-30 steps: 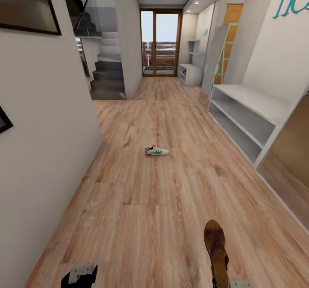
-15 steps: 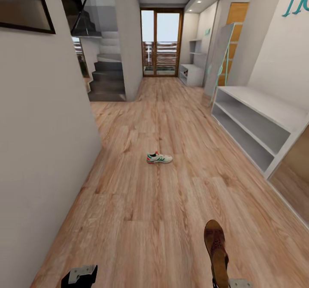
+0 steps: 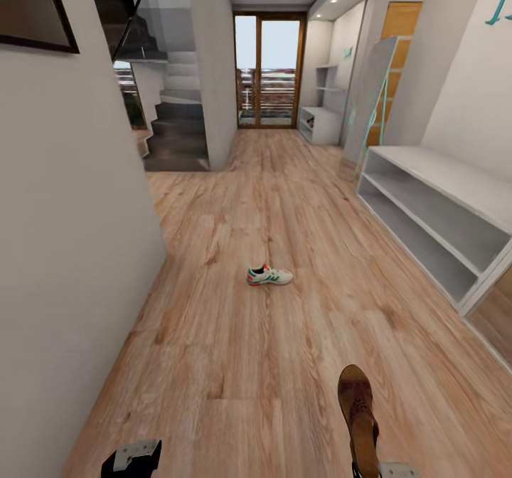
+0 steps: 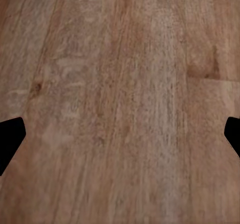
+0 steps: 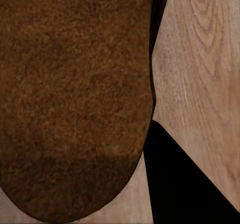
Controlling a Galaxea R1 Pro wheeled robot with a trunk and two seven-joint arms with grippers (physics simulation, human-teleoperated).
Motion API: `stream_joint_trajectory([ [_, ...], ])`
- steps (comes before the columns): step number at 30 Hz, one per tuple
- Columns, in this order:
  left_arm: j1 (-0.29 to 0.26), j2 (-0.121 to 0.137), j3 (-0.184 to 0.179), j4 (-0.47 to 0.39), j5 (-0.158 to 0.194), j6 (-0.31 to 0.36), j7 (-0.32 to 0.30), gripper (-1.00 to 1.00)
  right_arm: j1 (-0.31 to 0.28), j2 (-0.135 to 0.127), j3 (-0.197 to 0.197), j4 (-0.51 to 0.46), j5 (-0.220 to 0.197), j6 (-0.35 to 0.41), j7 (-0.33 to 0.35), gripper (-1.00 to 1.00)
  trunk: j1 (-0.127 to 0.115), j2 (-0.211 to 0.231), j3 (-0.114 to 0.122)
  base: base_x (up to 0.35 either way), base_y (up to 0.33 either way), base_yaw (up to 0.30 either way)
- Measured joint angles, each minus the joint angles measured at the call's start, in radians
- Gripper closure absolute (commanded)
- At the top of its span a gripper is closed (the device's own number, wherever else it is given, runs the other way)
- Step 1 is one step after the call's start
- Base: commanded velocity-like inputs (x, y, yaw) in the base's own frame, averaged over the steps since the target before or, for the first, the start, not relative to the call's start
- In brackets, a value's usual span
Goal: Pick up the two gym shoes and the two sandals from the corridor floor and place them onto the hallstand (shoe rack) in the corridor, making sure they are on the rack and not on the floor. Arrange them so the two gym shoes are next to each other and the two sandals are next to each other.
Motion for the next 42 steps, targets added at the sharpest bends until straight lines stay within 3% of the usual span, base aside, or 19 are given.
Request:
stream_joint_trajectory([
  [18,0.0,-0.001,-0.001,0.001,0.0,0.0,0.0,-1.0,0.0,0.0,-0.001,-0.013,-0.001,-0.002,-0.001,1.0,0.0,0.0,0.0,0.337,0.086,0.0],
  [26,0.0,-0.003,-0.003,0.001,-0.002,0.0,-0.001,-1.0,0.0,0.0,0.0,-0.105,-0.002,-0.004,0.004,1.0,0.0,0.0,0.0,0.337,0.034,0.0],
  [42,0.0,-0.003,-0.002,0.001,-0.003,0.0,-0.001,-1.0,0.0,0.0,-0.001,-0.114,-0.004,-0.003,-0.001,1.0,0.0,0.0,0.0,0.337,0.001,0.0],
])
